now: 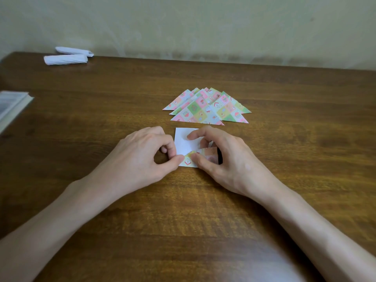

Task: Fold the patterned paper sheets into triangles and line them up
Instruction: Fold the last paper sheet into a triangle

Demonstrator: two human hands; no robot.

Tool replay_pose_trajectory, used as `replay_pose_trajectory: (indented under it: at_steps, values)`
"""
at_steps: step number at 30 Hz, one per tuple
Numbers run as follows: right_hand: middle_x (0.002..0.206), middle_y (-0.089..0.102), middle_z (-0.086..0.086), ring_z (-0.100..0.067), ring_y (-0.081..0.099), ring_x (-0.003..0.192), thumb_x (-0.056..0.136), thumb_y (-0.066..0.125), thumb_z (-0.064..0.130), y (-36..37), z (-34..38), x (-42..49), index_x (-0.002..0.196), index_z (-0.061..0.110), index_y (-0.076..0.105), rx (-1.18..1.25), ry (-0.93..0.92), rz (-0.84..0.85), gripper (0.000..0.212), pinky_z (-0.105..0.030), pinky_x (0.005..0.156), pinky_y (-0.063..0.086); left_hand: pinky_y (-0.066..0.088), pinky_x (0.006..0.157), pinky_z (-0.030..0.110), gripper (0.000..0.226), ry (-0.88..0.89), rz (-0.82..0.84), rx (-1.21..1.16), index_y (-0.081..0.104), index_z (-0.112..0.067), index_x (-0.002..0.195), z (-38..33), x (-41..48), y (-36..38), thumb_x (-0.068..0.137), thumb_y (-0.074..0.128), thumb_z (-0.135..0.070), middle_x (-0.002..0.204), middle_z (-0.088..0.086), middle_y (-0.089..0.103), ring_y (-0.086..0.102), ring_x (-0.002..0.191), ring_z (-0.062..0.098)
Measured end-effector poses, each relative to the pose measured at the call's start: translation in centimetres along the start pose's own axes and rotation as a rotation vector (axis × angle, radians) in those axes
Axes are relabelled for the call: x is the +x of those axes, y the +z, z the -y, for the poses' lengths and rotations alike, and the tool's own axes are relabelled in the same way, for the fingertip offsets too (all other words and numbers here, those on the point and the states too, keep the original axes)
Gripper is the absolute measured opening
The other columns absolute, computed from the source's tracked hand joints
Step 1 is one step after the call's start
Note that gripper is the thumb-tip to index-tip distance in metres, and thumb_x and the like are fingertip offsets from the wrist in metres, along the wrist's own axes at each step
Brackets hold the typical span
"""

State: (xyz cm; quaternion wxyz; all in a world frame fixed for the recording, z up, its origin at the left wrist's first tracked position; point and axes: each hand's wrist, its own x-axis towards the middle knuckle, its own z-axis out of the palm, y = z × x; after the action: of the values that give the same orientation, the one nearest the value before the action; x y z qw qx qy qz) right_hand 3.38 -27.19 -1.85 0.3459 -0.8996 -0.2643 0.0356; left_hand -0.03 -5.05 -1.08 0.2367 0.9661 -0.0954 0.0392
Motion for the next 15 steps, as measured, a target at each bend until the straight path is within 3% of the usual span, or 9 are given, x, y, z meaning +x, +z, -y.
replay_pose_trajectory:
  at_steps: [4, 8, 11, 15]
  values:
    - [0.100, 0.058, 0.014, 0.001, 0.060, 0.080, 0.095, 0.069, 0.037, 0.1, 0.0, 0.0, 0.124, 0.038, 0.061, -0.007, 0.011, 0.005, 0.030, -0.006, 0.072, 0.039, 0.039, 0.076, 0.031, 0.021, 0.005, 0.031, -0.036, 0.061, -0.040, 0.074, 0.2, 0.1, -0.3, 0.078, 0.063, -0.061, 0.087, -0.017, 0.056, 0.053, 0.087, -0.004]
    - [0.100, 0.058, 0.016, 0.001, 0.060, 0.085, 0.095, 0.069, 0.037, 0.2, -0.2, 0.0, 0.122, 0.039, 0.061, -0.010, 0.002, -0.003, 0.028, -0.008, 0.075, 0.040, 0.040, 0.076, 0.026, 0.010, 0.021, 0.100, -0.153, 0.069, -0.040, 0.085, 1.1, 0.6, -1.0, 0.081, 0.076, -0.045, 0.087, -0.013, 0.060, 0.056, 0.086, 0.009]
    - [0.100, 0.057, 0.017, 0.001, 0.060, 0.084, 0.095, 0.069, 0.037, 0.3, -0.2, 0.1, 0.119, 0.039, 0.061, 0.003, 0.001, 0.002, 0.026, -0.024, 0.085, 0.049, 0.039, 0.071, 0.018, 0.014, 0.041, 0.099, -0.210, 0.073, -0.039, 0.090, 2.1, 1.1, -1.7, 0.088, 0.079, -0.026, 0.087, -0.010, 0.062, 0.057, 0.082, 0.015]
    - [0.101, 0.057, 0.018, 0.001, 0.061, 0.087, 0.095, 0.069, 0.036, 0.4, -0.2, 0.0, 0.118, 0.039, 0.062, 0.020, -0.010, 0.002, 0.024, -0.035, 0.092, 0.053, 0.037, 0.066, 0.013, 0.011, 0.059, 0.034, -0.246, 0.073, -0.037, 0.092, 2.4, 1.5, -2.2, 0.088, 0.077, -0.027, 0.084, -0.009, 0.063, 0.057, 0.078, 0.016]
